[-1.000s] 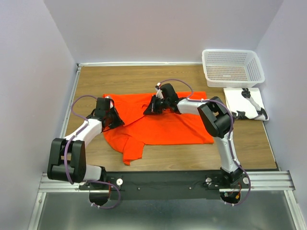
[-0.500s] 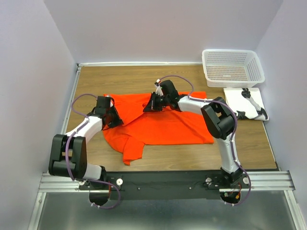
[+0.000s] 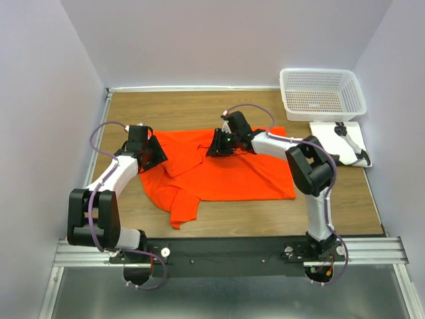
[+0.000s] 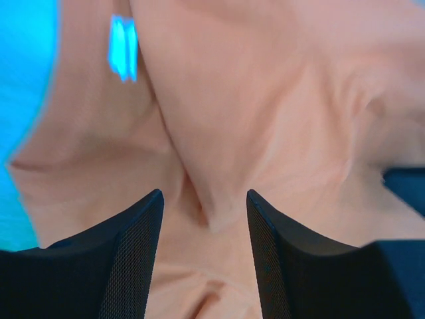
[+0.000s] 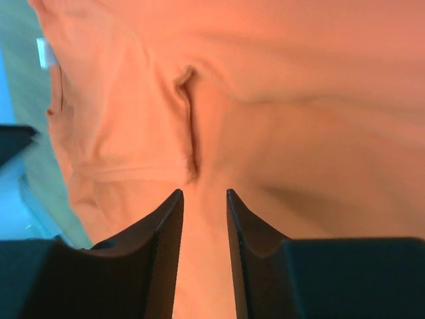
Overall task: Fold and stack the t-shirts
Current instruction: Fold the tshirt
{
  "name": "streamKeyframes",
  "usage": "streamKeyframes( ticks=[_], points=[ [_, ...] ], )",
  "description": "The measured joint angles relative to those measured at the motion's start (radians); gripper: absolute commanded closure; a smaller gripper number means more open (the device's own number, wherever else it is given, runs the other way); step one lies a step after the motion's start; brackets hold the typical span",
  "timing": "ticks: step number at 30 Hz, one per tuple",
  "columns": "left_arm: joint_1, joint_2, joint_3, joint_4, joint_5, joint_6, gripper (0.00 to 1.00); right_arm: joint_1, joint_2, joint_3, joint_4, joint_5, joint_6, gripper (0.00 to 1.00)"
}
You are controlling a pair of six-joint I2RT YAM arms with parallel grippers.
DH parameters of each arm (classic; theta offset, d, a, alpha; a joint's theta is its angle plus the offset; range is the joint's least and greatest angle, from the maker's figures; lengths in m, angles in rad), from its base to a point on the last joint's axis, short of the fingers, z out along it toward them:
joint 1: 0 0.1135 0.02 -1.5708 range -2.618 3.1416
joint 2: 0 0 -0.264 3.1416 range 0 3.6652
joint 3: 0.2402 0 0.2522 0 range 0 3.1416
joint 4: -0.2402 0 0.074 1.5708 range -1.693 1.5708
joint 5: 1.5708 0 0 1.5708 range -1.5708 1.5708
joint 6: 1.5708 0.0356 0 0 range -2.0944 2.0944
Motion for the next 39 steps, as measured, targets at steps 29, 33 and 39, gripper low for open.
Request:
streamKeyframes(
  ticks=[29, 33, 39],
  points=[
    [0.127, 0.628, 0.581, 0.061, -0.217, 0.098, 0.67, -0.460, -0.019, 0.016, -0.066, 0.366, -0.251, 0.59],
    [0.138, 0.673, 0.649, 0.043, -0.216, 0.101, 0.67, -0.452, 0.045, 0.100, -0.053, 0.368, -0.275, 0.59],
    [0.154, 0.759, 0.788, -0.001, -0.202, 0.106, 0.63, -0.449, 0.130, 0.225, -0.044, 0.376, -0.301, 0.57]
  ],
)
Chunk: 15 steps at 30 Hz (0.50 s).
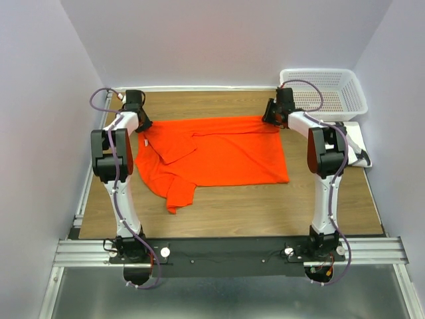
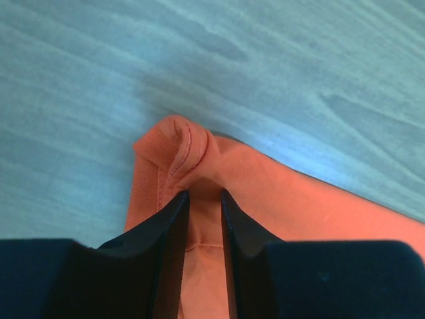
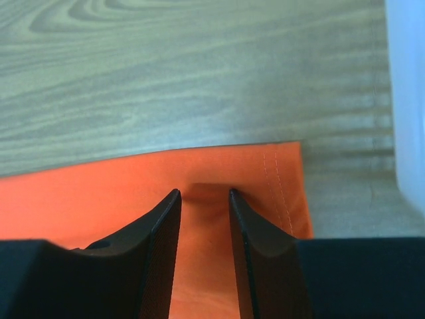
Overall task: Fold and stack the t-shirts
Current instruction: Fold the tshirt
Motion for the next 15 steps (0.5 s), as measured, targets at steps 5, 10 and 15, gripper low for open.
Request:
streamKeyframes(
  ticks=[5, 10, 15],
  points=[
    [0.002, 0.015, 0.042, -0.032, 0.010, 0.010, 0.41, -0.002, 0.020, 0.038, -0.015, -0.001, -0.015, 0.53],
    [0.004, -0.054, -0.005, -0.044, 0.011, 0.011, 0.35, -0.004, -0.025, 0.017, -0.052, -0.042, -0.023, 0.50],
    [0.007, -0.275, -0.135, -0.044, 0.004, 0.006, 0.34, -0.003, -0.175, -0.070, -0.082, -0.089, -0.028, 0.49]
  ],
)
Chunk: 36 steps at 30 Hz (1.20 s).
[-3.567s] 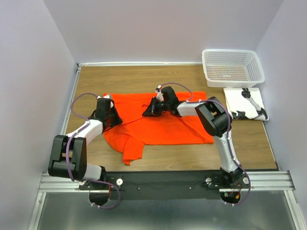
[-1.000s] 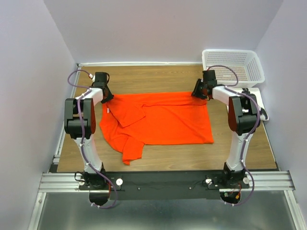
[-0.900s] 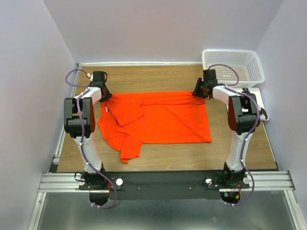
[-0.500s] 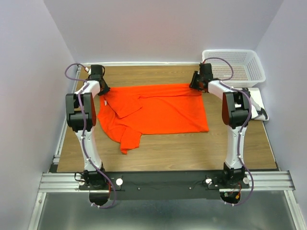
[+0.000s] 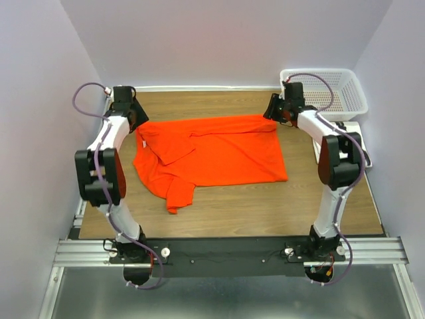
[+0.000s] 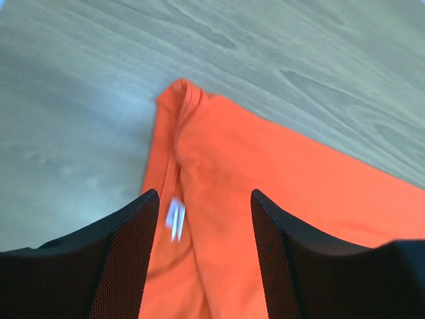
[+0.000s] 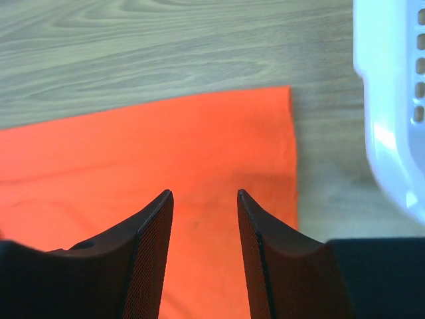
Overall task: Fold and stack the t-shirts
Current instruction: Fold the tshirt
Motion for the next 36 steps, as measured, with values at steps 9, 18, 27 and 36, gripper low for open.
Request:
streamKeyframes(
  ticks=[9, 18, 27, 36],
  points=[
    [-0.021, -0.511, -0.438, 0.020, -0.009, -0.042, 0.34, 0.066, -0.380, -0.289, -0.028, -0.047, 0.011, 0.49],
    [-0.023, -0.659, -0.736, -0.095, -0.014, -0.089, 0.42, 0.093, -0.609, -0.609, -0.123, -0.061, 0.027, 0.49],
    [-0.030, -0.602, -0.761, -0.108, -0.007, -0.100, 0.45, 0.092, -0.671, -0.696, -0.142, -0.058, 0.026, 0.49],
    [-0.050, -0.504, -0.753, -0.096, -0.008, -0.095, 0.50, 0.092, -0.676, -0.702, -0.141, -0.048, 0.023, 0.49]
  ],
)
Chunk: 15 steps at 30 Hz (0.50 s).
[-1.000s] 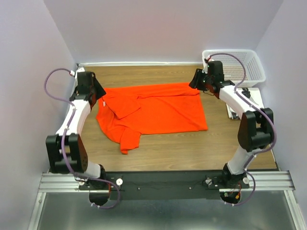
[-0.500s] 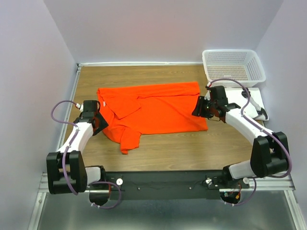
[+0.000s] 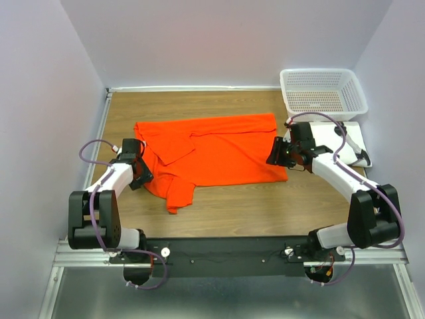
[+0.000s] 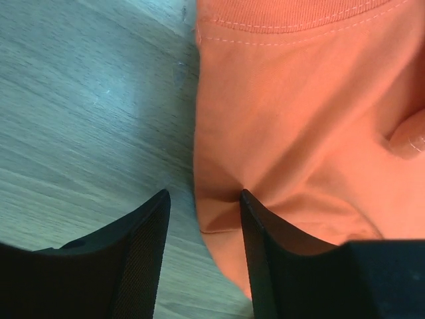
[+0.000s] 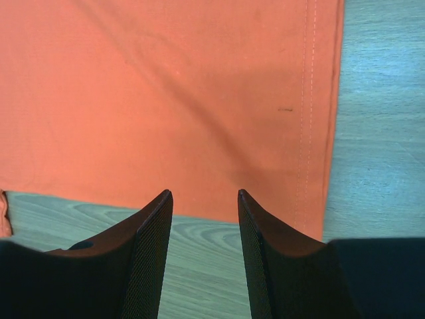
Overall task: Fold and stack the t-shirts
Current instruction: Fold the tshirt
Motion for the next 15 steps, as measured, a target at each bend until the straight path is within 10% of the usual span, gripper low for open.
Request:
streamKeyframes(
  ticks=[15],
  points=[
    [-0.019, 0.019, 0.006, 0.011, -0.021, -0.001, 0.96, 0.000, -0.002, -0.016, -0.002, 0.081, 0.008, 0.45]
  ],
)
